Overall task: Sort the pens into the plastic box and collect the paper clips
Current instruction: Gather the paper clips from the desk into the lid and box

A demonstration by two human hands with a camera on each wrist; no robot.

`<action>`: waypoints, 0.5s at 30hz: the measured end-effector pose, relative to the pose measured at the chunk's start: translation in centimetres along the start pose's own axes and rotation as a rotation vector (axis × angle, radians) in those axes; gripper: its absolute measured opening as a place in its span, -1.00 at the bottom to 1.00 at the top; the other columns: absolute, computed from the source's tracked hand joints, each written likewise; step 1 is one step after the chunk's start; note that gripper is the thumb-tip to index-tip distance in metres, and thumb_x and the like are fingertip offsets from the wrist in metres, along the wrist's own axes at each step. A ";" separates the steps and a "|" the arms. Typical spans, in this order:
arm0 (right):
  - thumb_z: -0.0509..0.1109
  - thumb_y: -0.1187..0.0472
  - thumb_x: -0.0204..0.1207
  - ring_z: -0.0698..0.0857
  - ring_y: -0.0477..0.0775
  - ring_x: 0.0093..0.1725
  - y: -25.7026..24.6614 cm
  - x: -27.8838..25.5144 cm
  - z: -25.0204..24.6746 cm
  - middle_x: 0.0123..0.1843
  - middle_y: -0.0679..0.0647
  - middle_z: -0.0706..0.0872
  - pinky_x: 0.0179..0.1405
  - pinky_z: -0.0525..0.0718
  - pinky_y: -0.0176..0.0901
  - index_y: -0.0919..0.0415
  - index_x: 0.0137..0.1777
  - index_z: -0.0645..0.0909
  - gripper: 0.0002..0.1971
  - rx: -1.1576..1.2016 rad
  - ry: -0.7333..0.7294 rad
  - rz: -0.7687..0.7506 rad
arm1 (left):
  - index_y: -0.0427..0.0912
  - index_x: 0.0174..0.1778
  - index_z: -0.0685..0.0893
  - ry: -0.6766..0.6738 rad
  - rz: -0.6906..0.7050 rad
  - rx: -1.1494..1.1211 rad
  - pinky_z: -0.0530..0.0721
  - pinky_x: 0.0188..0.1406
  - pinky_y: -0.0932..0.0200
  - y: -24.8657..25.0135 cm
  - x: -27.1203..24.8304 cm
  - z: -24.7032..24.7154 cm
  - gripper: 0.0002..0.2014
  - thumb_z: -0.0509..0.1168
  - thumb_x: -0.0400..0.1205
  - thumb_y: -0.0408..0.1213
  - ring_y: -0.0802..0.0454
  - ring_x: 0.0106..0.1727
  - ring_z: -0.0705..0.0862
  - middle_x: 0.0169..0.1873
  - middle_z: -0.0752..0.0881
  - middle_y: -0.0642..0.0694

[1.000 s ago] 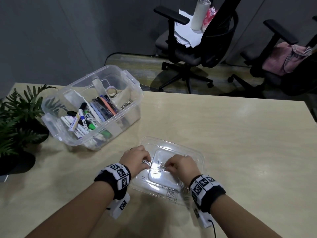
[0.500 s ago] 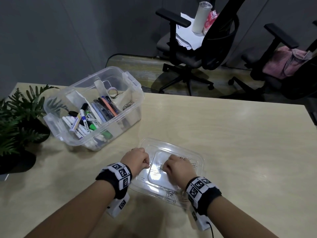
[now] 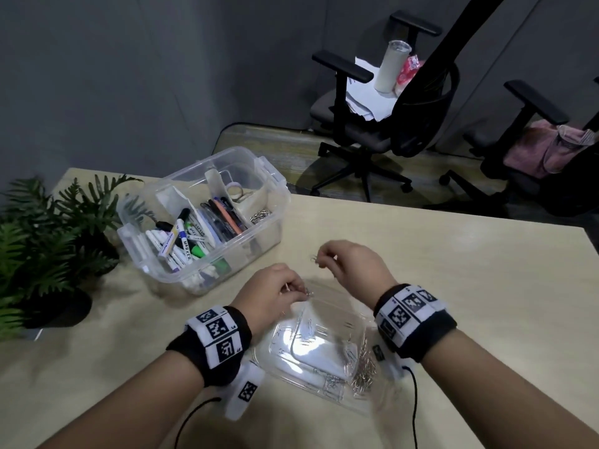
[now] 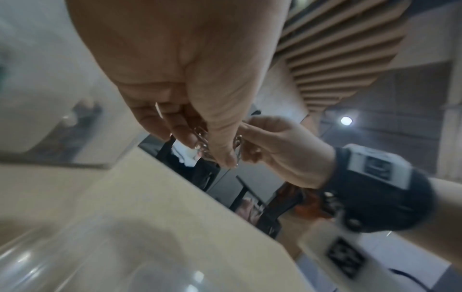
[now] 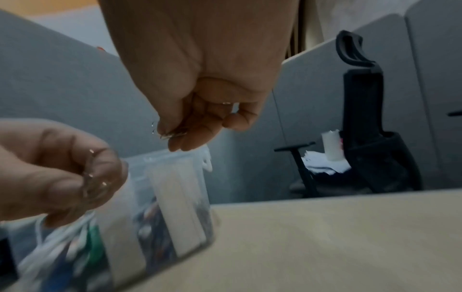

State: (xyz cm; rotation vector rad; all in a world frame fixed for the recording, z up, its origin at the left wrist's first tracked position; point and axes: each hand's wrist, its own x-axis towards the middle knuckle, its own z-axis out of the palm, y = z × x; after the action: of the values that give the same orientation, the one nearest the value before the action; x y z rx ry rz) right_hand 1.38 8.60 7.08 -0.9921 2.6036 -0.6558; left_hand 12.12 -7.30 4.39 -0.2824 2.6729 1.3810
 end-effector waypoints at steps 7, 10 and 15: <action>0.38 0.05 0.56 0.69 0.02 -0.09 -5.7 9.2 -1.7 -0.05 -0.04 0.78 -0.10 0.60 -0.09 0.06 -0.04 0.74 -0.85 -0.005 0.208 -0.133 | -0.11 -0.18 0.75 0.276 0.101 -0.101 0.44 -0.16 0.58 3.4 -0.2 -5.2 -0.93 0.50 0.48 -0.29 0.26 -0.18 0.58 -0.18 0.65 0.06; 0.37 0.02 0.56 0.71 0.05 0.00 -6.0 11.4 -0.3 0.00 -0.03 0.79 0.01 0.60 -0.08 0.03 -0.01 0.75 -0.83 -0.076 0.141 -0.088 | -0.08 -0.21 0.72 0.353 0.087 -0.107 0.45 -0.17 0.56 3.2 0.4 -6.5 -0.93 0.49 0.48 -0.29 0.29 -0.21 0.56 -0.20 0.63 0.08; 0.26 0.06 0.65 0.72 0.12 0.10 -5.0 12.0 0.8 0.11 0.03 0.79 0.09 0.61 0.00 0.08 0.13 0.74 -0.75 -0.031 0.137 -0.073 | -0.07 -0.20 0.73 0.405 0.067 -0.025 0.43 -0.14 0.61 2.5 3.4 -8.0 -0.94 0.48 0.50 -0.27 0.31 -0.16 0.56 -0.18 0.62 0.06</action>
State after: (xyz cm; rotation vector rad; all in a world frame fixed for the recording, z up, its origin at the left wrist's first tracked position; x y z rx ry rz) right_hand -4.23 -3.07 7.76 -1.0925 2.7137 -0.7266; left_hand 8.07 -12.79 10.30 -0.5322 3.0099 1.5175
